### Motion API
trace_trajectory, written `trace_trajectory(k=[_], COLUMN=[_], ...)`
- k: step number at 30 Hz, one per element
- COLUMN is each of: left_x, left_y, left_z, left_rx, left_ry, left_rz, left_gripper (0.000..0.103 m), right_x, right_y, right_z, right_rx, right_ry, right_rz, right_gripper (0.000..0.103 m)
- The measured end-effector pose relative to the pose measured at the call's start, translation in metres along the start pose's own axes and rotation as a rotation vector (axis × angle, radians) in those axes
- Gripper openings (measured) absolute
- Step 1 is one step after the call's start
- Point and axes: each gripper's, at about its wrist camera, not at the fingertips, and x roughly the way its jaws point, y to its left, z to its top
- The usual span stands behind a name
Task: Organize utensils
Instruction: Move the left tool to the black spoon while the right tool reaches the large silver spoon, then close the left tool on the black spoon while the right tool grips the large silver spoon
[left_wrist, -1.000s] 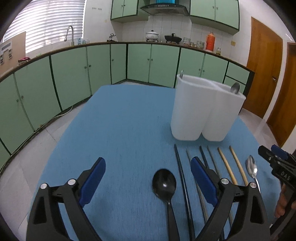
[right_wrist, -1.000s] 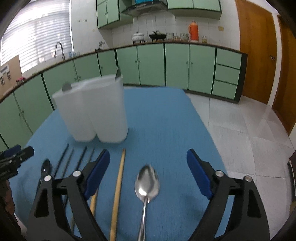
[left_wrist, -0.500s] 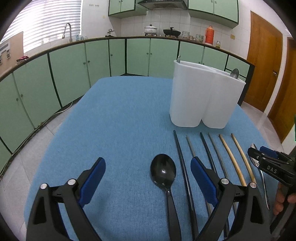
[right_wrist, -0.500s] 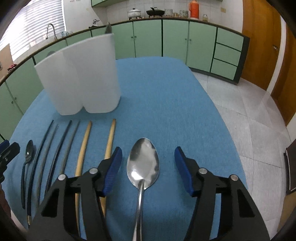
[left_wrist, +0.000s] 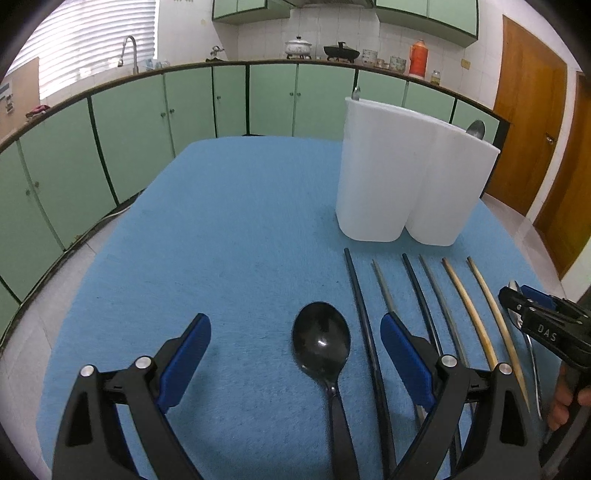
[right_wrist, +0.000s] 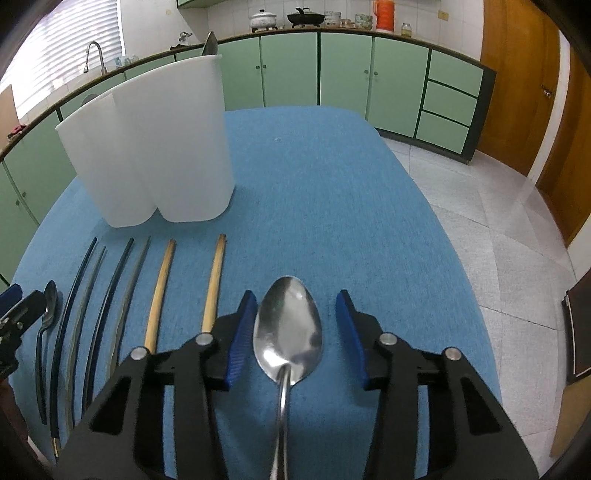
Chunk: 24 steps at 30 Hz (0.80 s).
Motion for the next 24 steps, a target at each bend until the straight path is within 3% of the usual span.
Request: trace_trajectory(k=[5, 12, 17, 22, 24], left_x=[0.008, 0.019, 0.022, 0.020, 0.020], left_y=[0.005, 0.016, 0.018, 0.015, 0.014], left_z=[0.003, 0.005, 0.005, 0.003, 0.002], left_rx=[-0.027, -0.066, -0.050, -0.035, -0.031], left_ry=[0.034, 0.064, 0.067, 0.067, 0.064], left_rz=[-0.041, -0.048, -0.047, -0.068, -0.067], left_gripper=[0.084, 0.083, 0.066, 0.061, 0.054], right_x=[-0.002, -0.004, -0.003, -0.003, -0.004], right_y=[0.004, 0.004, 0.005, 0.006, 0.005], right_z=[-0.002, -0.002, -0.001, 0.000, 0.000], right_rx=[-0.013, -0.013, -0.017, -0.016, -0.013], right_ry=[-0.002, -0.002, -0.003, -0.001, 0.001], right_rz=[0.003, 0.006, 0.003, 0.002, 0.003], right_gripper=[0.036, 0.036, 0.036, 0.036, 0.036])
